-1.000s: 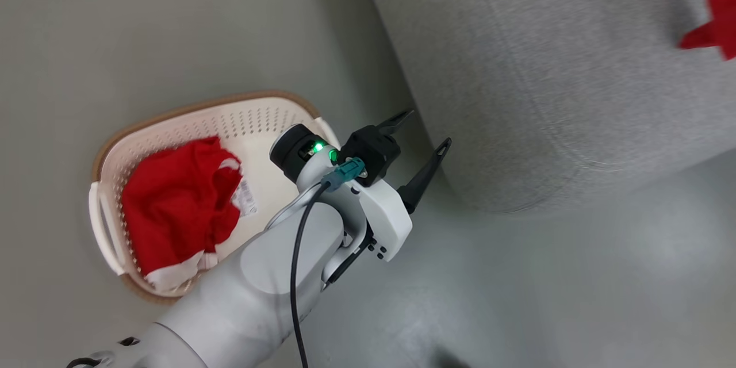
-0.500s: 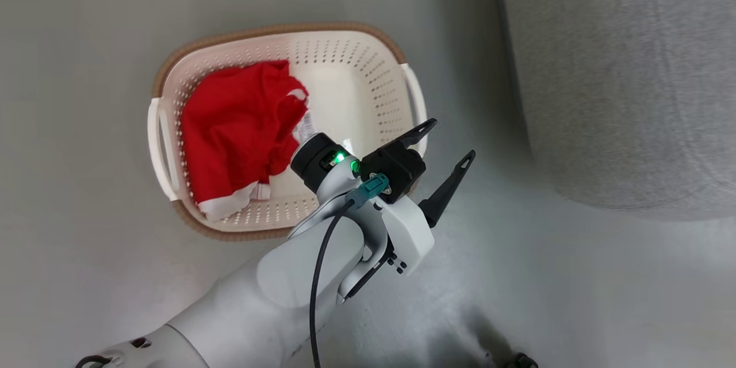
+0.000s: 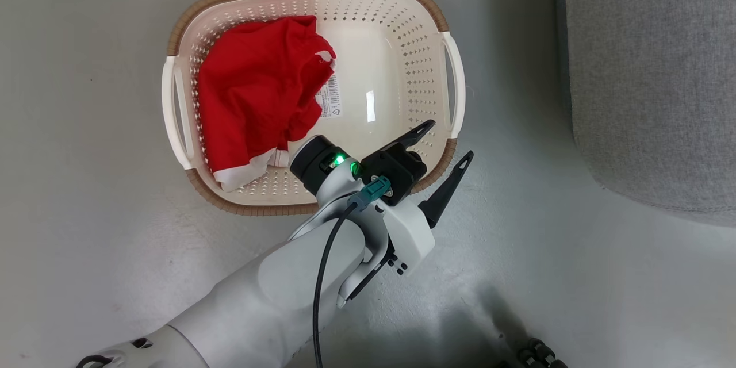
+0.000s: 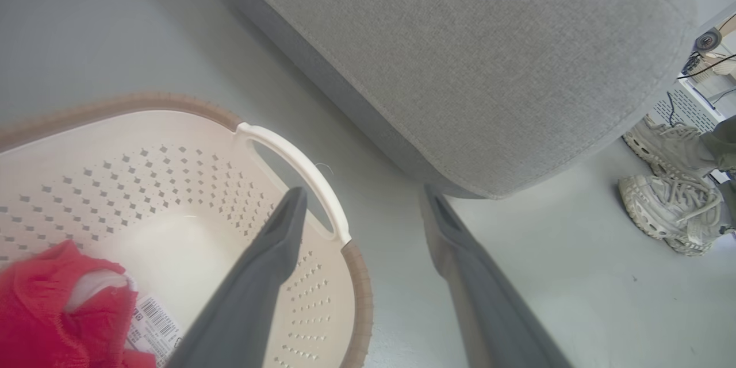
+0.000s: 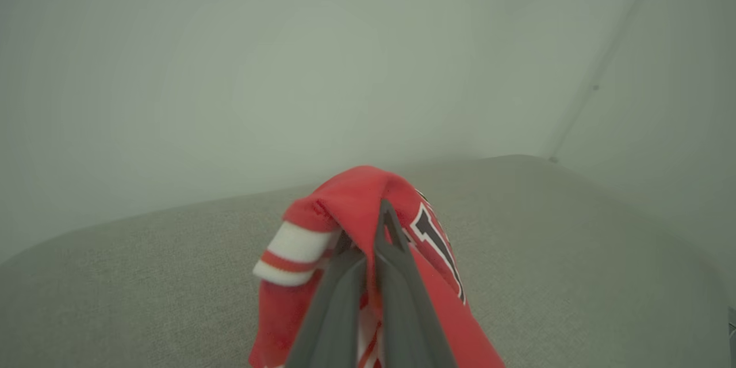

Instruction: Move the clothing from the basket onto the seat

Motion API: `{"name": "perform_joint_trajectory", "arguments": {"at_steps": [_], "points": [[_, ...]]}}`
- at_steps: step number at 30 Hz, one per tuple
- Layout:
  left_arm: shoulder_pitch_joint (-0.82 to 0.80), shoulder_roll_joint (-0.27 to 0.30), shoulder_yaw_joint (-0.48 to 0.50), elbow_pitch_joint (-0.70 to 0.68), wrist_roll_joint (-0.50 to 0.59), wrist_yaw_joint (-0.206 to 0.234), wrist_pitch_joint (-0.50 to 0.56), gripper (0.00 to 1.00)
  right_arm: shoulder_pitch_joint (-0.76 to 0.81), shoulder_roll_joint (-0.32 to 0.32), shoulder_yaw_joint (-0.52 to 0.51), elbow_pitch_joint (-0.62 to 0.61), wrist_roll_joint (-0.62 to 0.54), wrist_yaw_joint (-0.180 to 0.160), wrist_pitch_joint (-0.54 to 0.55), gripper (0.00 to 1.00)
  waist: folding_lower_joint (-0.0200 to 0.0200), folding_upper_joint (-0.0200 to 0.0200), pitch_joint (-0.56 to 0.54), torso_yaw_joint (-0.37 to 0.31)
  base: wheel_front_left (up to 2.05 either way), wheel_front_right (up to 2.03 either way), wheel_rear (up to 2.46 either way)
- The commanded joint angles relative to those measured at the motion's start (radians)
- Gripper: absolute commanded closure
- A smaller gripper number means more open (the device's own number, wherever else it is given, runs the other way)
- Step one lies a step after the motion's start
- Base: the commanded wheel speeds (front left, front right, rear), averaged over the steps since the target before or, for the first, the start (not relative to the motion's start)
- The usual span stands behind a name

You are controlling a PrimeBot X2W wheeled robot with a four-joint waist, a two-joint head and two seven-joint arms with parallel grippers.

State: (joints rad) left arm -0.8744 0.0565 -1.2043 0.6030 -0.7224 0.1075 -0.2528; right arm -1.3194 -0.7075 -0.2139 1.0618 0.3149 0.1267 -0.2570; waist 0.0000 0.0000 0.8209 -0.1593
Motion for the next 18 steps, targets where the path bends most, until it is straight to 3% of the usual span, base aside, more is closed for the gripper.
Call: {"name": "perform_joint_trajectory", "arguments": {"at_steps": [1,5,8,11,16,18], "points": [[-0.012,-0.006,0.013,-0.019,0.003,0.006,-0.009,0.0,0.047,-0.036,0.013,0.002,0.019,0.004,-0.005,1.0,0.0,0.0,0.0,0.003,0.0,0.0,0.0],[-0.013,-0.006,0.015,-0.021,0.0,0.006,-0.009,0.0,0.09,0.013,0.123,0.066,0.1,0.004,0.037,1.0,0.0,0.0,-0.005,0.008,0.0,0.0,0.0],[-0.01,-0.006,0.021,-0.026,-0.001,0.007,-0.009,0.0,0.139,0.048,0.222,0.023,0.203,0.004,0.068,1.0,0.0,0.0,-0.01,0.012,0.0,0.0,0.0],[-0.008,-0.006,0.032,-0.044,0.002,0.008,-0.009,0.0,0.208,0.034,0.346,-0.057,0.333,0.004,0.05,1.0,0.0,0.0,-0.02,0.021,0.0,0.0,0.0],[-0.004,-0.006,0.042,-0.061,0.008,0.003,-0.009,0.0,0.251,-0.001,0.444,-0.068,0.436,0.004,0.023,0.98,0.0,0.0,-0.04,0.037,0.0,0.0,0.0],[0.0,-0.006,0.048,-0.067,0.009,0.0,-0.009,0.0,0.259,-0.01,0.472,-0.071,0.461,0.004,0.01,0.0,0.0,0.0,-0.051,0.043,0.0,0.0,0.0]]}}
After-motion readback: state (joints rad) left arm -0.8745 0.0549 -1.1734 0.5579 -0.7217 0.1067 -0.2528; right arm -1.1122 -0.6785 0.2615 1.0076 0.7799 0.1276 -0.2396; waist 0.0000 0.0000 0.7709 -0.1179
